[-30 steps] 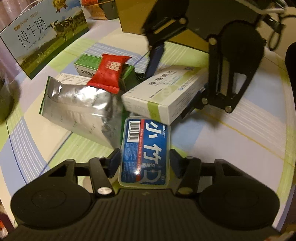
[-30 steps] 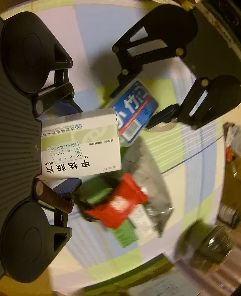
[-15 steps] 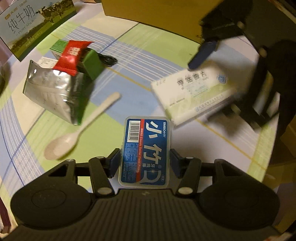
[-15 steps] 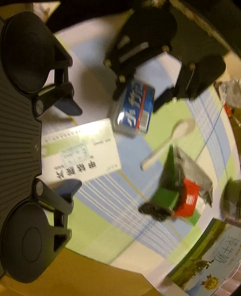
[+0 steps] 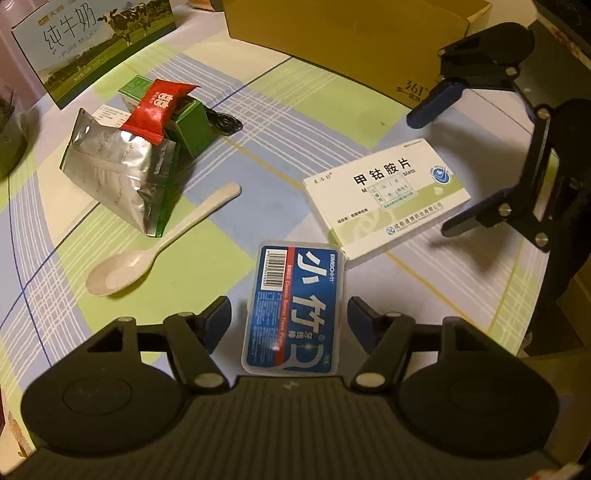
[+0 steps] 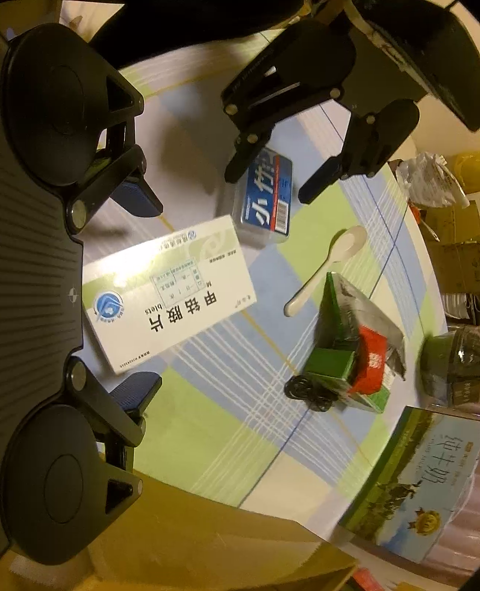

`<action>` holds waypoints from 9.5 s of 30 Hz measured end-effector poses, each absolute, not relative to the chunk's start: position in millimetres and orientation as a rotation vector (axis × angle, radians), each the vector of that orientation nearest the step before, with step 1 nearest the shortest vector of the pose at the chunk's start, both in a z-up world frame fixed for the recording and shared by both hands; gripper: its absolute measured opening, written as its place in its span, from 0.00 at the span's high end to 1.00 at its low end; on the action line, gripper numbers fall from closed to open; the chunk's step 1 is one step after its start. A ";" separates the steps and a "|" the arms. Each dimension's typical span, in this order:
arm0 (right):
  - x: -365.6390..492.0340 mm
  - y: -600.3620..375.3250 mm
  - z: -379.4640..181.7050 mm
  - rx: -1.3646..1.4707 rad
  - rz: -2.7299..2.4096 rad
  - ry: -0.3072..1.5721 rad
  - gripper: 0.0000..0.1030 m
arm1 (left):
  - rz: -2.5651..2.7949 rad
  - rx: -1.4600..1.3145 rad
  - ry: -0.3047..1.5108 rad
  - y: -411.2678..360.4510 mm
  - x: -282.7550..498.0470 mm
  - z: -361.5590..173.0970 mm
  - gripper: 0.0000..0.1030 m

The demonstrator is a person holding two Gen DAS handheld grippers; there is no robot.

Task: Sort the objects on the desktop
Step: 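Lift the medicine box and toothpaste box off the table with both tools, then carry both boxes over the cardboard box with both tools, then open both tools to drop the boxes into the cardboard box, then withdraw both open tools from the box back over the table, then grasp the white plastic spoon with the left tool while the right tool grasps the black cable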

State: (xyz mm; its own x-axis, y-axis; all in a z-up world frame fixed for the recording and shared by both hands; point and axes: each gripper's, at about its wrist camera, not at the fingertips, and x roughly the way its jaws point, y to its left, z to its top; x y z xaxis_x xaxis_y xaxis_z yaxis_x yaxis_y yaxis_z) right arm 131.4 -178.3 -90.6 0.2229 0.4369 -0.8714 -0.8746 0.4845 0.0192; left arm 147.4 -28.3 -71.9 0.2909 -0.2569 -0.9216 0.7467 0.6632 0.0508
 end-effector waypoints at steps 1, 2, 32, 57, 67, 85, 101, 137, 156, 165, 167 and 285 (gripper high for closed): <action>134.8 -178.3 -93.8 -0.541 0.973 0.971 0.14 | -0.711 0.536 1.085 -29.9 147.9 -72.7 0.37; 137.5 -178.2 -96.4 -0.536 0.974 0.979 0.14 | -0.709 0.536 1.089 -30.2 147.2 -73.5 0.38; 81.7 -219.8 -98.7 -0.257 0.697 0.926 0.18 | -0.369 0.228 1.049 -38.3 116.5 -67.2 0.37; 77.6 -218.2 -104.9 -0.279 0.669 0.866 0.34 | -0.391 0.246 1.031 -55.3 103.0 -75.6 0.50; 60.4 -236.2 -70.6 -0.242 0.604 0.782 0.34 | -0.396 0.203 0.985 -64.9 88.8 -48.3 0.50; 95.3 -317.2 24.8 -0.144 0.396 0.622 0.34 | -0.489 0.182 0.829 -150.7 112.2 35.5 0.50; 185.4 -383.3 33.5 -0.082 0.292 0.618 0.33 | -0.573 0.136 0.808 -252.1 181.1 52.2 0.50; 215.3 -400.6 10.7 -0.019 0.276 0.666 0.33 | -0.548 0.143 0.778 -254.1 191.5 45.1 0.41; 211.9 -393.8 21.0 0.047 0.278 0.620 0.13 | -0.469 0.055 0.799 -193.6 172.7 35.8 0.37; 174.2 -387.1 29.5 0.067 0.308 0.613 0.12 | -0.415 0.038 0.800 -152.5 154.4 32.1 0.31; 164.8 -381.2 32.6 0.068 0.324 0.609 0.12 | -0.401 0.037 0.798 -141.1 147.8 32.6 0.29; 211.5 -132.8 -120.3 -0.243 0.550 0.830 0.80 | -0.537 0.355 1.011 43.3 211.1 -90.3 0.88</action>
State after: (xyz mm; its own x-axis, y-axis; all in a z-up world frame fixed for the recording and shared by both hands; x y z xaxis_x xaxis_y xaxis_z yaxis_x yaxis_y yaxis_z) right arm 211.5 -132.8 -120.3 0.5459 0.3664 -0.7535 -0.5511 0.8344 0.0066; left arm 211.1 43.3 -90.3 0.4194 -0.2584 -0.8702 0.5763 0.8165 0.0353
